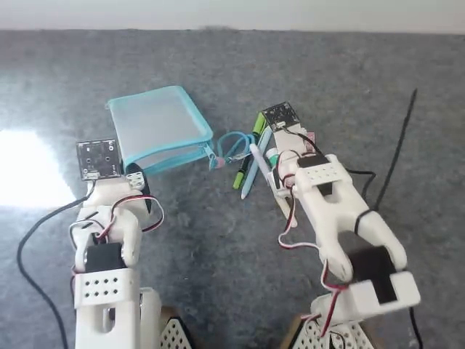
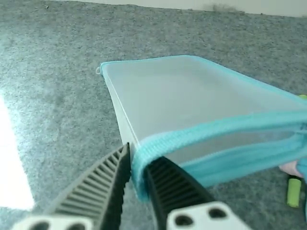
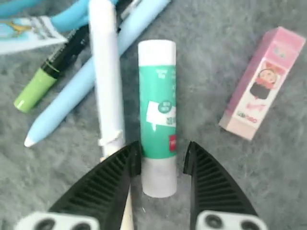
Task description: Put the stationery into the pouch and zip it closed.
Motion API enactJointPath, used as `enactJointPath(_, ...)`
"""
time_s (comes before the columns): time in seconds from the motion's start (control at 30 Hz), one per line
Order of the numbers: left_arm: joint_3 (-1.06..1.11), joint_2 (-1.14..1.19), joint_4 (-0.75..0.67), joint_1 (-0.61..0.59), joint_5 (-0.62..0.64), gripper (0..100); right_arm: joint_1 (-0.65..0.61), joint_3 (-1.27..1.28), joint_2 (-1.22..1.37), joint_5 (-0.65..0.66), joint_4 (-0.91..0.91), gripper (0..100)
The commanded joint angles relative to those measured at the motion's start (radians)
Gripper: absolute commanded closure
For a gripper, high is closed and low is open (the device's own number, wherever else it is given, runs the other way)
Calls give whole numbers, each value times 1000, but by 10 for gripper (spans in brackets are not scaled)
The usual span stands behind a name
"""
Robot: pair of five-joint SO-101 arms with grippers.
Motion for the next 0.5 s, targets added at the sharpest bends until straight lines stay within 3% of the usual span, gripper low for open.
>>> enactJointPath(0.0,-8,-2,-29,-2,5,988,-8,-89,30,-14,28,836)
enactJointPath(0.2,-8,-2,-29,-2,5,988,-7,-98,76,-12,54,849)
enactJointPath(0.37,-7,-2,-29,-2,5,988,24,-101,70,-8,110,997)
enactJointPath(0.47,-7,-2,-29,-2,5,988,65,-109,62,-8,145,978)
